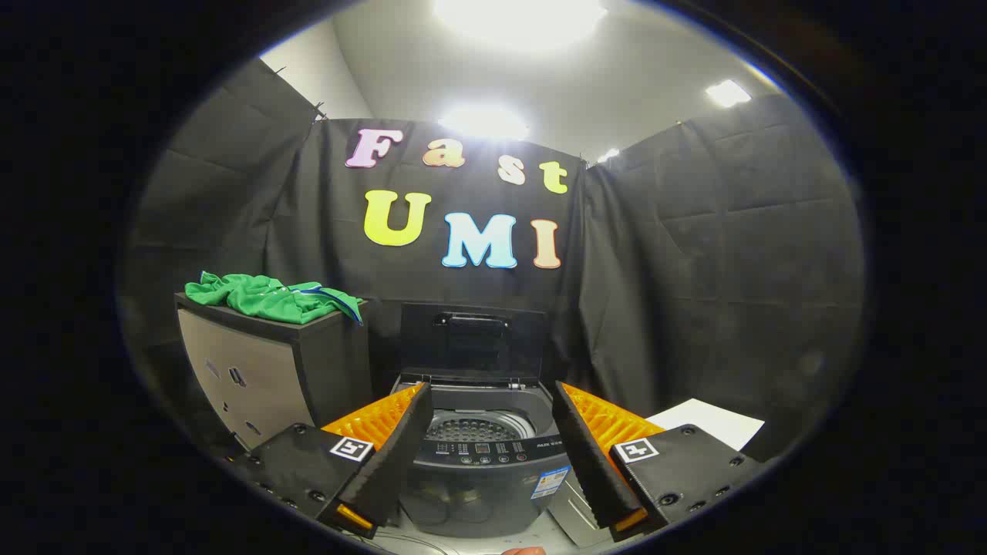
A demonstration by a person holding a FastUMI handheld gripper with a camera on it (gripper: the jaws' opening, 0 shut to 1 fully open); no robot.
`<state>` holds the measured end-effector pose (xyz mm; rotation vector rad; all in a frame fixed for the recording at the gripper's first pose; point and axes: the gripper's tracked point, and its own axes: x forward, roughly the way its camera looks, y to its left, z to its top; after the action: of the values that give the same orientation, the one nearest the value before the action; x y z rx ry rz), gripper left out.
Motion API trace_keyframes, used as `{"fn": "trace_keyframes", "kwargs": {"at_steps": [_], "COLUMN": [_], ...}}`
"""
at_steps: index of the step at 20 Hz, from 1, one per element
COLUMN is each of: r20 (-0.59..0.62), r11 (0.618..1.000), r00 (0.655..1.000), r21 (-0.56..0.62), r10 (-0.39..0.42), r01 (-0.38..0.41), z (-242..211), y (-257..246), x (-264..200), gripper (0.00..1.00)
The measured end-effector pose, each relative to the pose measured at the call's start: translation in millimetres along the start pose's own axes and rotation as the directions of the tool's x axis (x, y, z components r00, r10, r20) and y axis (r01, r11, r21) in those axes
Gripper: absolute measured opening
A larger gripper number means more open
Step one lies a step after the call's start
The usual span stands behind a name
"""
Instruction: Put the clothes into the washing machine and then close the washing machine lid.
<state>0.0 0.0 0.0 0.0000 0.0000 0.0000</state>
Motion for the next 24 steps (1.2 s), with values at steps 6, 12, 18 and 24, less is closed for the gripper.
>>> {"fn": "trace_keyframes", "kwargs": {"at_steps": [6,12,18,24], "r20": [0.006,-0.002,-0.013,-0.005], "r11": [1.000,1.000,0.999,0.999], "r00": [1.000,1.000,1.000,1.000], "r21": [-0.013,-0.009,-0.017,-0.028], "r10": [0.003,0.009,0.027,0.027], "r01": [-0.003,-0.009,-0.027,-0.027], "z": [6,7,8,15], "y": [2,2,8,8], "x": [0,-1,-3,-3], "gripper": [0.98,0.98,0.98,0.98]}}
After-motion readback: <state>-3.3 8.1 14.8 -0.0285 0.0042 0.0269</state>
